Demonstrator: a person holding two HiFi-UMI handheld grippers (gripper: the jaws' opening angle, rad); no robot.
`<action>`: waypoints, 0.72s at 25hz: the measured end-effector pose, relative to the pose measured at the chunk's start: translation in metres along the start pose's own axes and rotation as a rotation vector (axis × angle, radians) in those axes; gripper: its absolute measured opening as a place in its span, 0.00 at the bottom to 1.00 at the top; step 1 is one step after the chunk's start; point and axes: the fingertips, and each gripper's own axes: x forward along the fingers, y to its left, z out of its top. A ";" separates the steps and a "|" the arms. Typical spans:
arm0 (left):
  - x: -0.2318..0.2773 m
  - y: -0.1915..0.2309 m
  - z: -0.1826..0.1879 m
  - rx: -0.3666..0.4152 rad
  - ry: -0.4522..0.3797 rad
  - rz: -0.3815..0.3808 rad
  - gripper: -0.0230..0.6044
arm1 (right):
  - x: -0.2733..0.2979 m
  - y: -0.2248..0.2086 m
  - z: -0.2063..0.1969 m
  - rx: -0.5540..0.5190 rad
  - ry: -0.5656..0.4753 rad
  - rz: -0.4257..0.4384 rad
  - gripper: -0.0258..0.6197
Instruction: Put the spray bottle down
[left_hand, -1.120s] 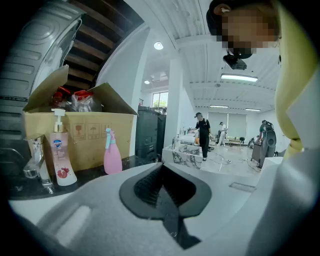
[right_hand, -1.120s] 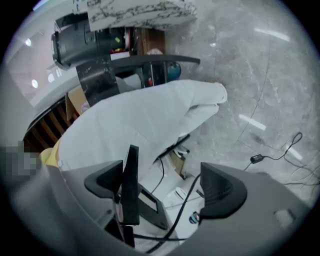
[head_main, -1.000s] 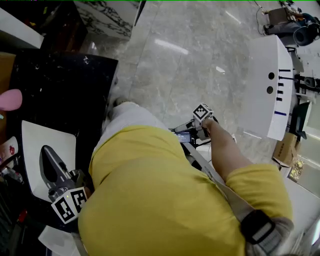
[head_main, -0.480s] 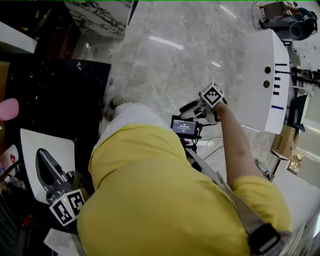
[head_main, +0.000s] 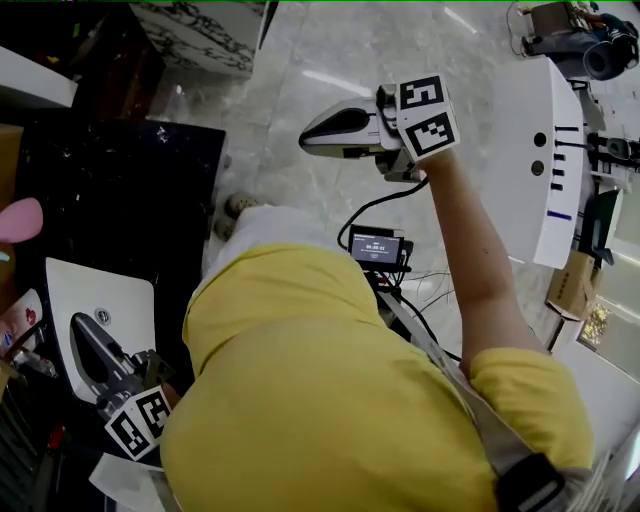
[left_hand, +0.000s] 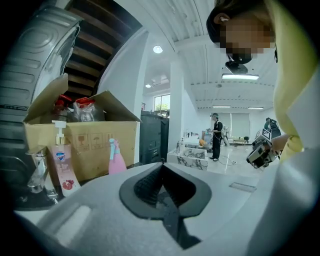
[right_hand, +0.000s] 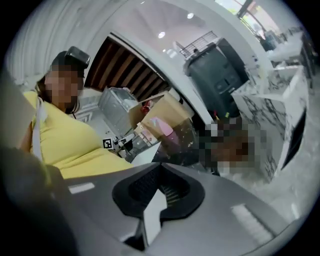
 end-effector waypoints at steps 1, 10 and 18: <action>-0.003 0.002 0.000 -0.001 0.001 0.013 0.04 | 0.010 0.005 0.012 -0.055 0.016 0.010 0.04; -0.058 0.042 0.001 0.019 0.012 0.230 0.04 | 0.125 0.045 0.135 -0.593 0.031 -0.010 0.04; -0.279 0.163 0.042 0.052 -0.128 0.842 0.04 | 0.368 0.122 0.218 -0.680 -0.180 -0.008 0.36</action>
